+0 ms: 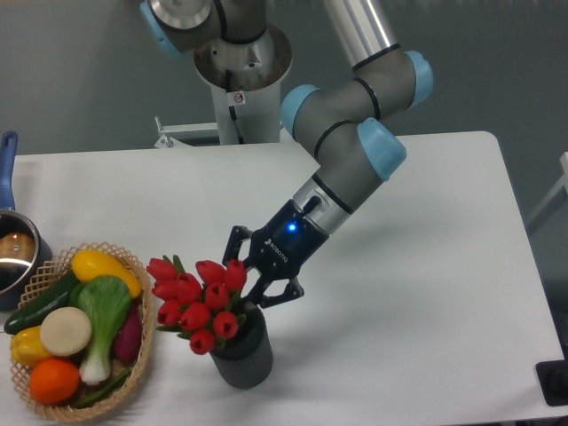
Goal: Pick up the flowers from the vase
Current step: 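Close the gripper around the tulip stems above the vase rim, then lift the gripped tulips straight up out of the vase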
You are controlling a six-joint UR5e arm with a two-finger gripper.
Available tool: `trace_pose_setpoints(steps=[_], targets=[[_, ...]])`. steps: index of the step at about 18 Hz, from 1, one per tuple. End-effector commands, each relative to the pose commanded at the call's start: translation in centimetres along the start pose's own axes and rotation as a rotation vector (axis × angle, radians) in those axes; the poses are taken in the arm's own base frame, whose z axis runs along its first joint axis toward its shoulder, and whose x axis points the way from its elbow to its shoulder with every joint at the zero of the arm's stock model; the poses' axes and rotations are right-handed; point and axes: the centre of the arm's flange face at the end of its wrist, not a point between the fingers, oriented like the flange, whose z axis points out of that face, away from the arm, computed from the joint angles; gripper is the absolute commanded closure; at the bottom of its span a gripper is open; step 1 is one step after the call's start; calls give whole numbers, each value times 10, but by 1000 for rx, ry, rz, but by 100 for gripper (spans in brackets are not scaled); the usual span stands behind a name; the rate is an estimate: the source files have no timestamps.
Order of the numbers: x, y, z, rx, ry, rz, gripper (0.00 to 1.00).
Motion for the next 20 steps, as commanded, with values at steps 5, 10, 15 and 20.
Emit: trace_pose_setpoints(steps=[5,10,15,20], targets=[[-6,-14,-6,5,-16,-18,100],[-1,-26,-15,11,-28,-68,100],[7,-45,-26,31,-40,-110,100],[21,-67,-33,46,-42,-100,100]])
